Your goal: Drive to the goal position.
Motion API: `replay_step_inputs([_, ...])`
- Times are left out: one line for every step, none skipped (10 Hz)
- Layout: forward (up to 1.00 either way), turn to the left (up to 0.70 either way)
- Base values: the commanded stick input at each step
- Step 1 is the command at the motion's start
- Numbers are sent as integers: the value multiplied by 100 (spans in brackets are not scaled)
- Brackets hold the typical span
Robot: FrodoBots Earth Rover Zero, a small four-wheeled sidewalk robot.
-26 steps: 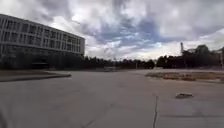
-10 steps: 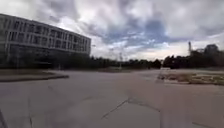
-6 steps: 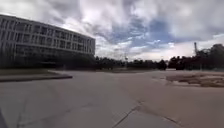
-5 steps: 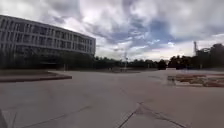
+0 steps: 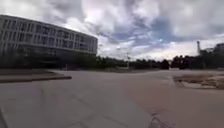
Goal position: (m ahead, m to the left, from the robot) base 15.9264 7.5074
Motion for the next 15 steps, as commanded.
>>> replay_step_inputs([100,38])
replay_step_inputs([100,29])
replay_step_inputs([100,7])
replay_step_inputs([100,2])
replay_step_inputs([100,1])
replay_step_inputs([100,3])
replay_step_inputs([100,1])
replay_step_inputs([100,5])
replay_step_inputs([100,2])
replay_step_inputs([100,0])
replay_step_inputs([100,0])
replay_step_inputs([100,0])
replay_step_inputs([100,0])
replay_step_inputs([100,13])
replay_step_inputs([100,0])
